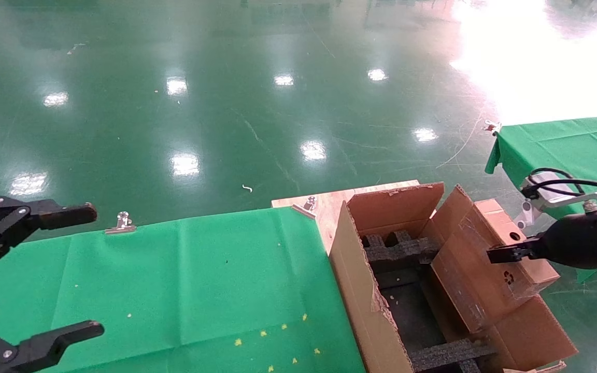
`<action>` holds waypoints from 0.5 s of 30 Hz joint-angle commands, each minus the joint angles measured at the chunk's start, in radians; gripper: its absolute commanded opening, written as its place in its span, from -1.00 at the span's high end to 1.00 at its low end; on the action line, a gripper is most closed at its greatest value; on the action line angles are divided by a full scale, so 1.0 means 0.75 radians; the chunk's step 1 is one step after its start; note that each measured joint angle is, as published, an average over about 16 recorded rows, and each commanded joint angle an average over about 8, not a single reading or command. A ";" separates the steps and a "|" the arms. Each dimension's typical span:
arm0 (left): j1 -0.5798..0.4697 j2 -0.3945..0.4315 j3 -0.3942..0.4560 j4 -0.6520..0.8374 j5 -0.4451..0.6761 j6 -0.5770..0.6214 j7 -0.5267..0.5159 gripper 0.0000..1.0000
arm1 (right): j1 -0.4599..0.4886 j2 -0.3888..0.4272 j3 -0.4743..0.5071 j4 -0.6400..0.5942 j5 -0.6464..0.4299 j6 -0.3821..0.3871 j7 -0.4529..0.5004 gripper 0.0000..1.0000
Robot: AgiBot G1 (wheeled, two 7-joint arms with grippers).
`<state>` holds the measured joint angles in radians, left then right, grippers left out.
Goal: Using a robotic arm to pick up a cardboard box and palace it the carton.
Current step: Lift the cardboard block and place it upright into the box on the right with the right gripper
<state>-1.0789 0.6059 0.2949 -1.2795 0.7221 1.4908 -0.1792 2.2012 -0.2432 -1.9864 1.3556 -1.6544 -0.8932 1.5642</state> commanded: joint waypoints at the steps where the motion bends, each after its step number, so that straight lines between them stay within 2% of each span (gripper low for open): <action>1: 0.000 0.000 0.000 0.000 0.000 0.000 0.000 -1.00 | -0.013 -0.011 -0.008 0.000 -0.019 0.013 0.016 1.00; 15: 0.000 0.000 0.001 0.000 -0.001 -0.001 0.001 -1.00 | -0.136 -0.105 -0.064 0.000 -0.089 0.123 0.154 1.00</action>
<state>-1.0791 0.6056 0.2958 -1.2795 0.7215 1.4905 -0.1787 2.0994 -0.3223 -2.0340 1.3554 -1.7232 -0.8003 1.6834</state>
